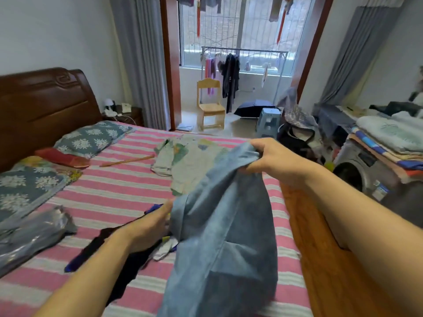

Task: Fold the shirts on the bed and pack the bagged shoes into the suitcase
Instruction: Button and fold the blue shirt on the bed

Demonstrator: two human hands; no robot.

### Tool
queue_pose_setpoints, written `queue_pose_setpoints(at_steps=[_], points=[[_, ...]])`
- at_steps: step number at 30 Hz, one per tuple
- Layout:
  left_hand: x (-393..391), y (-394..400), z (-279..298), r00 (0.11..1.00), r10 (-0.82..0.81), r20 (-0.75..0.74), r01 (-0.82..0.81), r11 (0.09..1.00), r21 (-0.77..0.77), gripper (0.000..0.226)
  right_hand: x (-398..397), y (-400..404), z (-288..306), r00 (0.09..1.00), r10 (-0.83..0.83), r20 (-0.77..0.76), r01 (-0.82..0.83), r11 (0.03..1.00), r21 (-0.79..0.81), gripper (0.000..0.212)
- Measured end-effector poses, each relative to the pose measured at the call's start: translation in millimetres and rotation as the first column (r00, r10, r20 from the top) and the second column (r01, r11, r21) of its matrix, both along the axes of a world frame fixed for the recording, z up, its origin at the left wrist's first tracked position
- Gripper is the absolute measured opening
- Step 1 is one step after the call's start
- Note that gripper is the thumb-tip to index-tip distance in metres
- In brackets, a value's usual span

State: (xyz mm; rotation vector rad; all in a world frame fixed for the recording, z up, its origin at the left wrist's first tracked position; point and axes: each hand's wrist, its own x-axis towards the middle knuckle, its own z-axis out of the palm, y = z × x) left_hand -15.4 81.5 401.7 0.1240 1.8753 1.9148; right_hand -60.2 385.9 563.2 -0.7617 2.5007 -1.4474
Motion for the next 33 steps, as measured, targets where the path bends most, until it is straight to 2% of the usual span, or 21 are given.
queue_pose_setpoints(at_steps=[2, 4, 7, 8, 10, 11, 14, 15, 17, 18, 20, 22, 25, 26, 28, 29, 31, 33], points=[[26, 9, -73, 0.989, -0.026, 0.147, 0.037, 0.997, -0.068, 0.058, -1, 8, -5, 1.0, 0.017, 0.022, -0.017, 1.0, 0.021, 0.03], [42, 36, -120, 0.953, -0.065, 0.297, 0.099, 0.99, -0.1, 0.052, -1, 13, -6, 0.996, 0.03, 0.089, -0.029, 0.999, -0.012, 0.048], [41, 85, -161, 0.954, -0.01, 0.298, 0.044, 0.993, -0.108, 0.054, 4, 26, -3, 0.965, 0.07, 0.252, -0.059, 0.997, -0.051, 0.061], [36, 98, -168, 0.953, 0.046, 0.299, -0.01, 0.993, -0.12, 0.056, 7, 31, -1, 0.952, 0.077, 0.297, -0.064, 0.996, -0.054, 0.062], [30, 118, -166, 0.931, 0.04, 0.364, -0.006, 0.995, -0.095, 0.06, 13, 43, 1, 0.93, 0.074, 0.36, -0.068, 0.997, -0.029, 0.069], [25, 124, -167, 0.924, 0.017, 0.381, 0.026, 0.994, -0.107, 0.064, 16, 50, 1, 0.925, 0.055, 0.375, -0.051, 0.998, -0.023, 0.064], [15, 134, -176, 0.901, -0.071, 0.428, 0.198, 0.945, -0.261, 0.077, 28, 70, 0, 0.943, -0.078, 0.325, 0.083, 0.997, -0.001, 0.028], [17, 139, -177, 0.881, -0.129, 0.456, 0.274, 0.923, -0.269, 0.075, 33, 75, -1, 0.944, -0.121, 0.307, 0.124, 0.992, 0.01, 0.024], [22, 154, -179, 0.865, -0.226, 0.449, 0.361, 0.9, -0.243, 0.054, 43, 87, -5, 0.944, -0.173, 0.28, 0.168, 0.985, 0.043, 0.033], [26, 161, -177, 0.881, -0.255, 0.398, 0.361, 0.906, -0.22, 0.044, 48, 92, -6, 0.945, -0.188, 0.267, 0.174, 0.982, 0.072, 0.036], [30, 173, -173, 0.919, -0.269, 0.289, 0.322, 0.934, -0.152, 0.04, 53, 104, -9, 0.95, -0.234, 0.205, 0.202, 0.965, 0.165, 0.032], [30, 175, -179, 0.966, -0.151, 0.211, 0.184, 0.972, -0.145, 0.033, 50, 120, -15, 0.948, -0.315, 0.045, 0.291, 0.915, 0.279, 0.03], [15, 146, -184, 0.976, 0.185, 0.114, -0.165, 0.973, -0.164, 0.016, 38, 152, -30, 0.882, -0.382, -0.277, 0.47, 0.759, 0.451, 0.017], [4, 134, -174, 0.971, 0.234, 0.056, -0.218, 0.954, -0.204, 0.015, 35, 161, -36, 0.868, -0.372, -0.329, 0.495, 0.704, 0.509, 0.024], [-26, 107, -137, 0.968, 0.224, -0.111, -0.248, 0.917, -0.312, 0.025, 28, 176, -47, 0.865, -0.329, -0.38, 0.502, 0.596, 0.626, 0.034], [-45, 95, -107, 0.955, 0.199, -0.219, -0.268, 0.896, -0.354, 0.032, 23, 181, -48, 0.87, -0.293, -0.397, 0.493, 0.538, 0.684, 0.033], [-81, 78, -38, 0.856, 0.176, -0.485, -0.385, 0.843, -0.374, 0.041, 9, 187, -38, 0.885, -0.202, -0.419, 0.464, 0.445, 0.766, 0.021], [-100, 69, 43, 0.734, 0.171, -0.658, -0.465, 0.832, -0.303, 0.034, -5, 192, -14, 0.857, -0.168, -0.488, 0.513, 0.386, 0.767, 0.009]])
